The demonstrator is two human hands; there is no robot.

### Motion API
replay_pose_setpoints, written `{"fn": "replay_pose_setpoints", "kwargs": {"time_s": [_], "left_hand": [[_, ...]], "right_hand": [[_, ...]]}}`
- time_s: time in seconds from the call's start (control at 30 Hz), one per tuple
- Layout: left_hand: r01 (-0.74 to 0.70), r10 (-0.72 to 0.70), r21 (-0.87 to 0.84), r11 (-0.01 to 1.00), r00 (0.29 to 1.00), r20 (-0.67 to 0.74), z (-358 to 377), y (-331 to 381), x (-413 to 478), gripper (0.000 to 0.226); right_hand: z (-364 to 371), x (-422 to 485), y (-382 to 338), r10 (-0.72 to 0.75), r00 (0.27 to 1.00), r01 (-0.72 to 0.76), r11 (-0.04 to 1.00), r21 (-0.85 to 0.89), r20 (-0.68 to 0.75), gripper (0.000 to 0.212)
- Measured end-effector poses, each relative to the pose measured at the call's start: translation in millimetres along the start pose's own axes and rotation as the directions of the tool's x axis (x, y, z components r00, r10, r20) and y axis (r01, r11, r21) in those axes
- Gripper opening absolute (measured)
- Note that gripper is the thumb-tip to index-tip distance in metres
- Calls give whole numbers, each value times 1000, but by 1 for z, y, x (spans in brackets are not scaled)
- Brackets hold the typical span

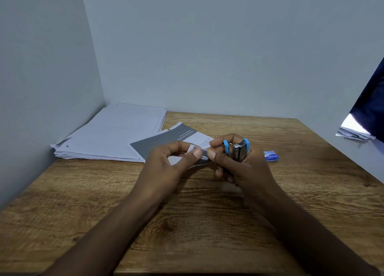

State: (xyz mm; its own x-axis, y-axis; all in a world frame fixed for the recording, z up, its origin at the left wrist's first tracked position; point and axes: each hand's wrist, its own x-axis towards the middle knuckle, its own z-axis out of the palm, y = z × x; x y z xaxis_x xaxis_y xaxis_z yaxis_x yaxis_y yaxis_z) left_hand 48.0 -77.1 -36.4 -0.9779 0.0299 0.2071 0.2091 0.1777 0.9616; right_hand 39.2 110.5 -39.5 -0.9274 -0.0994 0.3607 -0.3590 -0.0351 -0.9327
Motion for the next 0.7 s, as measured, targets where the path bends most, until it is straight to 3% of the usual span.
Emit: {"fn": "replay_pose_setpoints", "kwargs": {"time_s": [0.07, 0.13, 0.2, 0.27, 0.33, 0.4, 0.47, 0.57, 0.7], "left_hand": [[-185, 219, 273, 944, 971, -100, 1, -1, 0, 8], [-340, 446, 477, 810, 887, -124, 2, 0, -2, 3], [-401, 596, 607, 686, 788, -153, 0, -2, -2, 9], [-417, 675, 666, 618, 716, -178, -3, -3, -3, 13], [-429, 689, 671, 604, 705, -169, -4, -3, -7, 15], [-420, 678, 658, 625, 710, -191, -3, -2, -10, 15], [-427, 651, 591, 685, 723, -231, -2, -3, -11, 13], [-430, 566, 449, 783, 792, -230, 2, -4, -11, 12], [-287, 302, 95, 953, 925, -230, 7, -6, -9, 10]], "right_hand": [[1, -1, -2, -40, 999, 39, 998, -46, -14, 14], [2, -1, -3, -97, 992, 85, 985, -147, -76, 14], [0, -1, -5, -152, 975, 102, 955, -278, -162, 19], [-5, -3, -7, -111, 979, 48, 943, -330, -174, 33], [-7, -5, -8, 41, 992, -73, 957, -281, -117, 46], [-6, -6, -9, 237, 971, -240, 963, -124, -42, 56], [-5, -5, -11, 382, 921, -384, 923, 24, 70, 48], [-4, -6, -14, 466, 862, -484, 874, 47, 201, 32], [-5, -6, -15, 464, 843, -496, 867, 57, 273, 28]]}}
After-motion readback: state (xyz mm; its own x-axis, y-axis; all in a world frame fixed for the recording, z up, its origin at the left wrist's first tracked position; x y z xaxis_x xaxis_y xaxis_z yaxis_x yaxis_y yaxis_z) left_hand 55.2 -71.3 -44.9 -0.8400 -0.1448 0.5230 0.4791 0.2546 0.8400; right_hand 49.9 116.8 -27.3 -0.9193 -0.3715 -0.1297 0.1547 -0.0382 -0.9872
